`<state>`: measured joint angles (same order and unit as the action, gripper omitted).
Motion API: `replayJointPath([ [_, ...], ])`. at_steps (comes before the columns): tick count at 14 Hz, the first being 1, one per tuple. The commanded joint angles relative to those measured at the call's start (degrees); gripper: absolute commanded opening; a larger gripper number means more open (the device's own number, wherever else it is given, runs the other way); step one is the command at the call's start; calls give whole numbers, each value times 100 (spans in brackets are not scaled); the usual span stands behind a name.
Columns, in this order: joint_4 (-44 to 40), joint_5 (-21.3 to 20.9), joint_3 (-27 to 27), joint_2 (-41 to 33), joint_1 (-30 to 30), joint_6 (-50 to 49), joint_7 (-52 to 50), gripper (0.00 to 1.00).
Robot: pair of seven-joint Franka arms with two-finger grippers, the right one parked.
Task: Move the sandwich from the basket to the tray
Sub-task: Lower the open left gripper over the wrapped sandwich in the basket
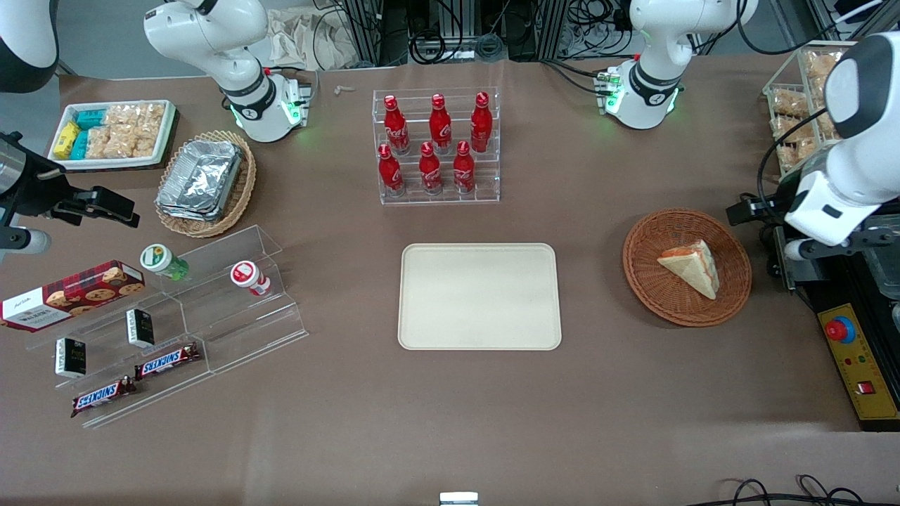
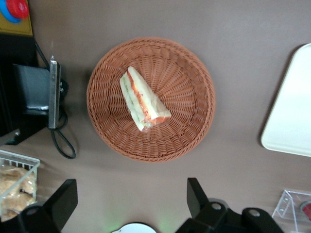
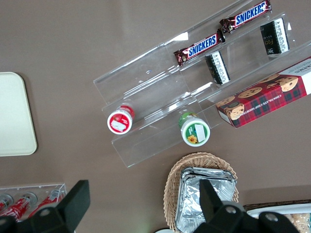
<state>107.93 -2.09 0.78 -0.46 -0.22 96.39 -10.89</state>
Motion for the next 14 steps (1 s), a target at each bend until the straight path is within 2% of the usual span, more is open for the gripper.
replayJointPath([
  [1, 955, -54, -95, -244, 4, 764, -289, 100],
  [4, 1791, -63, -122, -200, -5, 1687, -1095, 100],
  [6, 1828, -89, -113, 54, -5, 1883, -1721, 100],
  [9, 1854, -125, -139, 519, 4, 2286, -1890, 100],
  [12, 1845, -72, -385, 863, -5, 2717, -2021, 100],
  [14, 1837, -11, -377, 1126, -5, 3033, -2398, 100],
])
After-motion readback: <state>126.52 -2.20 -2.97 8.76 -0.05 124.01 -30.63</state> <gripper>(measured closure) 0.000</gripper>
